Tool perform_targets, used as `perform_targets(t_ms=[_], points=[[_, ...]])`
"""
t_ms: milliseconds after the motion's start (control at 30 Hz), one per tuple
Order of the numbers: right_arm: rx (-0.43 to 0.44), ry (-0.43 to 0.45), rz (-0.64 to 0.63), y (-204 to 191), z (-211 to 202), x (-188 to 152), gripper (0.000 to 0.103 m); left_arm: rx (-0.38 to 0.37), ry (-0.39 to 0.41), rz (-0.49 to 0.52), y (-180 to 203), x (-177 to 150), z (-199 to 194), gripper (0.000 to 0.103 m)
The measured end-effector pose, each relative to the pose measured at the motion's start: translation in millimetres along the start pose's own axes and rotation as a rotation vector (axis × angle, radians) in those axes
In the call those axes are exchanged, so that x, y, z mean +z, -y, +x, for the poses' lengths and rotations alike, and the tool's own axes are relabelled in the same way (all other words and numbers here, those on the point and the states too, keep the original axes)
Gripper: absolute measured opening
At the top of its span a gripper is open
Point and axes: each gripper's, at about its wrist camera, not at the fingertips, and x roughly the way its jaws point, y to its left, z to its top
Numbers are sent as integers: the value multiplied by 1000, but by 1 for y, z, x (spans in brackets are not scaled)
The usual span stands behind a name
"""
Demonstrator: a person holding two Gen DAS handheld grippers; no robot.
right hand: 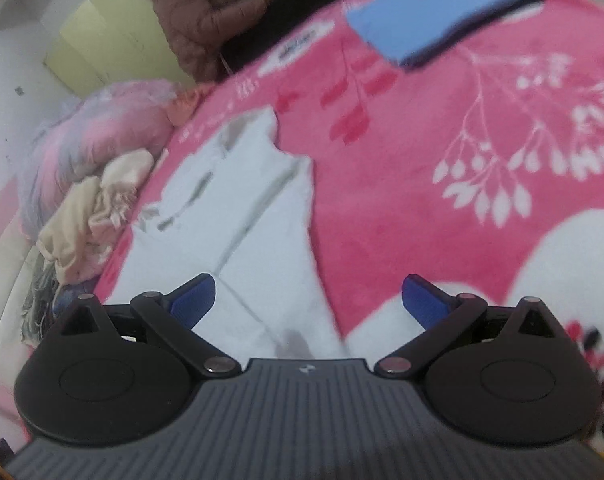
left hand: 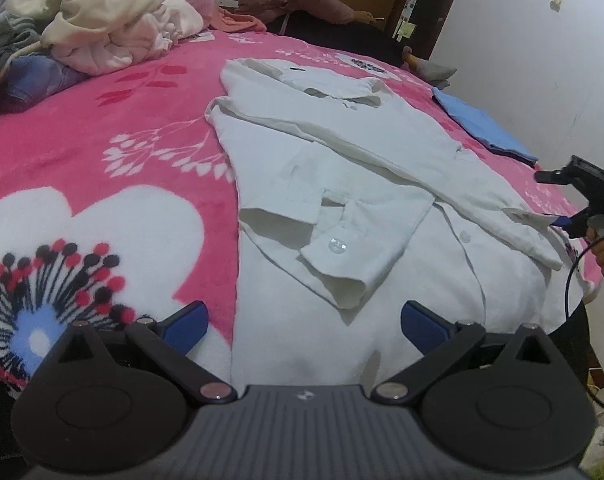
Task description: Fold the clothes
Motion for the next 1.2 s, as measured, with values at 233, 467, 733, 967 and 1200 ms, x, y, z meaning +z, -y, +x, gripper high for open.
perform_targets(t_ms=[233,467,733,967,1200], points=[[107,-54,108,11,-12,-16,91,-19,27,-3,-4,2,4,103],[199,-159,191,10,-16,-26,67,-60,66,-45,-16,4,2,102],[226,-181,237,14,-16,-34,54,-194,95,-284,-58,29,13,100],[201,-128,275,22,-21,-28,55,-239,57,-363,-70,54,38,93],[221,-140,300,27,-8,-25,56,-256,40,-294,-52,70,59,87]])
